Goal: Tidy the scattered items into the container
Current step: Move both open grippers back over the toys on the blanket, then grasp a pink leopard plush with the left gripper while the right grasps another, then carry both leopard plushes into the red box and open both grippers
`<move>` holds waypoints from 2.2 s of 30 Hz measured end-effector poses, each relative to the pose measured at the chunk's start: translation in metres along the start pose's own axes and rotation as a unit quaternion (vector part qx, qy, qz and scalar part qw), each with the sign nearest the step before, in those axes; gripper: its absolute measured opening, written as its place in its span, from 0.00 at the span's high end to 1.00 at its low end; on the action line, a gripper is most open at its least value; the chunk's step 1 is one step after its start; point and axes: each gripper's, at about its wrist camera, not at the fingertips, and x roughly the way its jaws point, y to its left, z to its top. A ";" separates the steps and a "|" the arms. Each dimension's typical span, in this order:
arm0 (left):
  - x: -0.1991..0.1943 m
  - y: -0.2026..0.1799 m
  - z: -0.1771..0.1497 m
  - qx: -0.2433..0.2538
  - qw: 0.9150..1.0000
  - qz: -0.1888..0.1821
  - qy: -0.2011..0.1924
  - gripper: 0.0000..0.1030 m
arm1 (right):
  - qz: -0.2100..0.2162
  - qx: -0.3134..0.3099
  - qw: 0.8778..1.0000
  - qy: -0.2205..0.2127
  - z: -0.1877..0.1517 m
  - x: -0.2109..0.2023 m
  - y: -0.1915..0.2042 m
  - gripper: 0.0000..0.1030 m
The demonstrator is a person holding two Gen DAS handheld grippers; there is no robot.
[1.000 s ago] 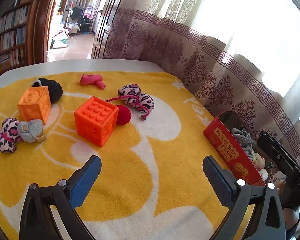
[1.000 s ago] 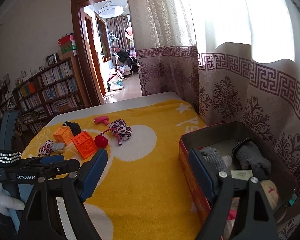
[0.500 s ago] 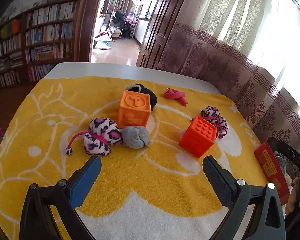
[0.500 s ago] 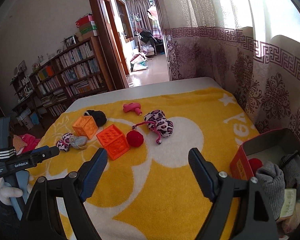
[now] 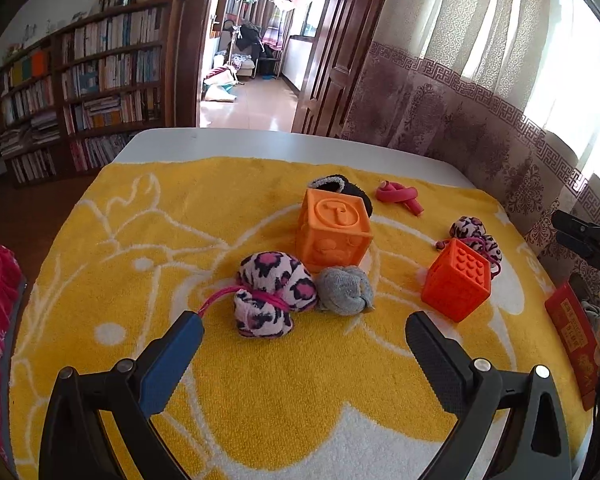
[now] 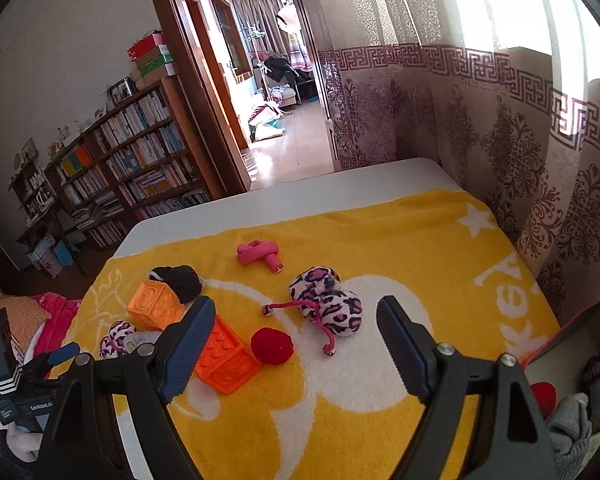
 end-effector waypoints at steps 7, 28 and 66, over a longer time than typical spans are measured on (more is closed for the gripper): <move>0.019 0.022 -0.004 -0.012 1.000 0.004 0.017 0.00 | -0.017 0.039 0.999 0.026 -0.010 0.045 -0.014 0.17; 0.072 -0.007 0.016 0.117 0.992 0.031 0.045 0.45 | -0.027 -0.014 0.999 0.026 -0.033 0.054 -0.008 0.17; 0.049 -0.003 0.007 0.041 0.997 -0.056 0.025 0.46 | -0.049 -0.041 0.997 0.038 -0.006 0.104 -0.023 0.49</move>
